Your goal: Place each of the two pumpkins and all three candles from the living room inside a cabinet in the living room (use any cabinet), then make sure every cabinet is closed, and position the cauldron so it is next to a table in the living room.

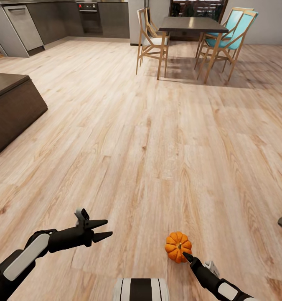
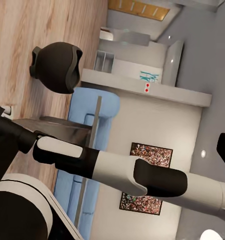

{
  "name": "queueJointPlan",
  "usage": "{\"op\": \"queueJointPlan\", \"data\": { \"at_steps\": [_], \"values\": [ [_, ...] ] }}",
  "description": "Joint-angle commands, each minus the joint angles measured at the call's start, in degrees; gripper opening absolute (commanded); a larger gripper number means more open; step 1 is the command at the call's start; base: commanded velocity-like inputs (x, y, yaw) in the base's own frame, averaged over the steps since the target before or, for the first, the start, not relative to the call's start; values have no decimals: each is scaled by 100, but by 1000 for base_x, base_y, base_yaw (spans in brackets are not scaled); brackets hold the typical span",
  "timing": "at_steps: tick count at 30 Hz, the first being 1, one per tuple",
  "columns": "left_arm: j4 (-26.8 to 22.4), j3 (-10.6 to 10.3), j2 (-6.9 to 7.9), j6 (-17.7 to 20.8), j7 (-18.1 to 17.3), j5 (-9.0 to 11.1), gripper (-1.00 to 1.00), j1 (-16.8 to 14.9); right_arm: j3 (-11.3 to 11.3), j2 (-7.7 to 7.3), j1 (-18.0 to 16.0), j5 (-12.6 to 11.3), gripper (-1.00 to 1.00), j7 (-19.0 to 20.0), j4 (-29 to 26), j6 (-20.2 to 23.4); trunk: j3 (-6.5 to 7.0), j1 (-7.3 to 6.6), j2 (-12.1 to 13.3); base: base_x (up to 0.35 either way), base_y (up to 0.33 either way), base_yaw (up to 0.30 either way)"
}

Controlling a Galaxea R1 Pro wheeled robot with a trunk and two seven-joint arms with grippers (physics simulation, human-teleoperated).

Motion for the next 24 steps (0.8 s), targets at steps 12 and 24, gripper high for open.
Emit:
{"op": "queueJointPlan", "data": {
  "at_steps": [12,24],
  "values": [
    [3,-35,-4,20,-9,7,100,-5,32,1,-2,-59,100,-13,10,34,-3,-1,-1,57,71,0],
    [3,-45,-10,13,-6,4,100,-5,35,6,-2,-59,100,-83,9,-37,-3,-1,-1,99,16,0]
  ]
}}
